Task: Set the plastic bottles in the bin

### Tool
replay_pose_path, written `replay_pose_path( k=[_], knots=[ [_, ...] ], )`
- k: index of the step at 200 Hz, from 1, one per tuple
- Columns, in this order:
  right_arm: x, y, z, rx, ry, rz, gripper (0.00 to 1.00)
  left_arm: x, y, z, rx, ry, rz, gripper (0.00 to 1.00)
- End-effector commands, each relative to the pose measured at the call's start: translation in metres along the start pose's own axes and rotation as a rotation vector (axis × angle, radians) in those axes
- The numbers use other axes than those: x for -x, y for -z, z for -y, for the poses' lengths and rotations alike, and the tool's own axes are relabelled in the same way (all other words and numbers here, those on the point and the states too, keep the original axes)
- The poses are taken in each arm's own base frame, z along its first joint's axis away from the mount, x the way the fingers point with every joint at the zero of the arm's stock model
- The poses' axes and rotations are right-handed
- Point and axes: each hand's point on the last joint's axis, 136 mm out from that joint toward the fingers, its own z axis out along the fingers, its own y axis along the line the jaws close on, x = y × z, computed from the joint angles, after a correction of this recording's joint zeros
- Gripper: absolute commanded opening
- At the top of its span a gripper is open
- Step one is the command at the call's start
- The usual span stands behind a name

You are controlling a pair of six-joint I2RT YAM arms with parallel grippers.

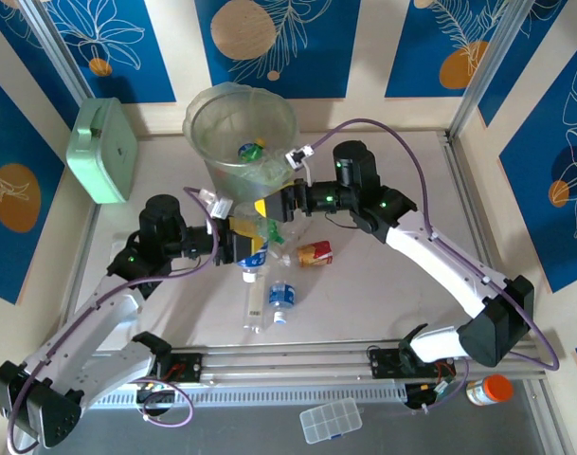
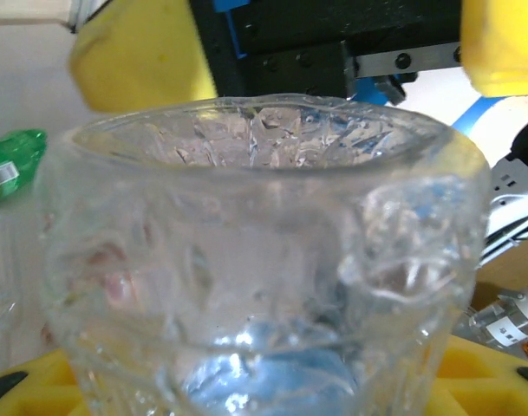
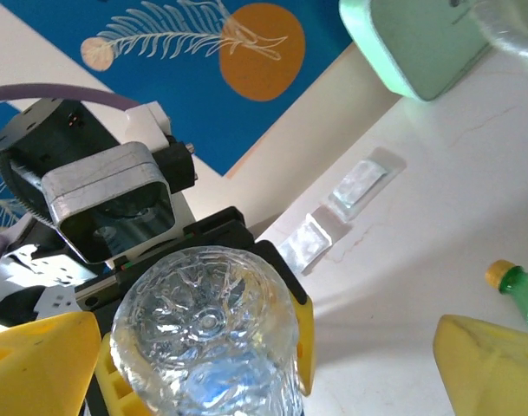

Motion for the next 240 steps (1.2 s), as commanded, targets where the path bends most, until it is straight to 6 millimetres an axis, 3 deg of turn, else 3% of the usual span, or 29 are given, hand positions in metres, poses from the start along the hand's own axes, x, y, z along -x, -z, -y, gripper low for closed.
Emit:
replay_pose_path(
  k=[1,50,111,157,240],
  knots=[
    [-0.004,-0.003,-0.020,0.101,0.055,-0.018,0.99,0.002,-0.004,0.017,-0.089,-0.039,0.003,0.48],
    [-0.014,-0.012,-0.035,0.181,0.076,-0.071,0.97,0.001,-0.009,0.019,-0.110,-0.035,-0.013,0.48],
    [-0.022,-0.022,-0.033,0.173,0.063,-0.118,0.93,0.008,-0.008,0.024,-0.115,-0.054,0.002,0.48],
    [-0.027,-0.024,-0.038,0.181,0.076,-0.142,0.77,0.010,-0.008,0.022,-0.103,-0.045,0.007,0.51],
    [-0.023,-0.020,-0.043,0.157,0.121,-0.118,0.57,0.012,-0.007,0.027,-0.120,-0.040,0.015,0.57]
  ],
)
